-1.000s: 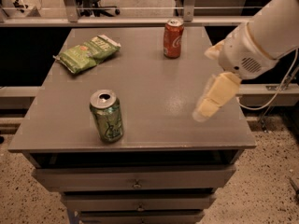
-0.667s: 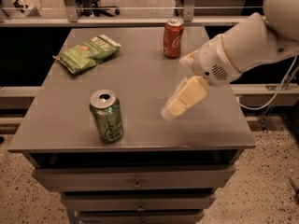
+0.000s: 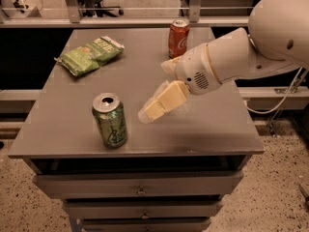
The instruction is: Move green can near coke can
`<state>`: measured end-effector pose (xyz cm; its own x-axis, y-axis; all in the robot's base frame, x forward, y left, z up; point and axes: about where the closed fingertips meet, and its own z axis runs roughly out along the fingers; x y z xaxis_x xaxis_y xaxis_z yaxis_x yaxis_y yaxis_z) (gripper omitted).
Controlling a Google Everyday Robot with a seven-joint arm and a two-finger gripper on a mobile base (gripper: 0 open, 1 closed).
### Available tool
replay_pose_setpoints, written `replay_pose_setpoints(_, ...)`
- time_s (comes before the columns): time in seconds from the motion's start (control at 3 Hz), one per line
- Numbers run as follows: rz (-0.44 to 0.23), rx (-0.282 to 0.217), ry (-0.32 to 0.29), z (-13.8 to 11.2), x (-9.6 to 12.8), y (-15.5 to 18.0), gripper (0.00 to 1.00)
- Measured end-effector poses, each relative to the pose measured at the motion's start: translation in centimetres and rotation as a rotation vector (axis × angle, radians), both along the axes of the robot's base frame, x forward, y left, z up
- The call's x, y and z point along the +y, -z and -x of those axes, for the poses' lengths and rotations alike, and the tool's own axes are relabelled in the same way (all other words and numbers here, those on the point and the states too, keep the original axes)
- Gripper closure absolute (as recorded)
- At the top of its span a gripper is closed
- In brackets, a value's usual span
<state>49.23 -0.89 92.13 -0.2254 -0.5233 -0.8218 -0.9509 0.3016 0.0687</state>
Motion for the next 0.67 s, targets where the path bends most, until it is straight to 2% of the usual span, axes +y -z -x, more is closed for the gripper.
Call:
replay_pose_setpoints(0.33, 0.005, -0.001, 0.0, 0.01, -0.1, 0.05, 0.0)
replay_pose_setpoints(0.67, -0.004, -0.016, -0.031, 0.29, 0.47, -0.05, 0.0)
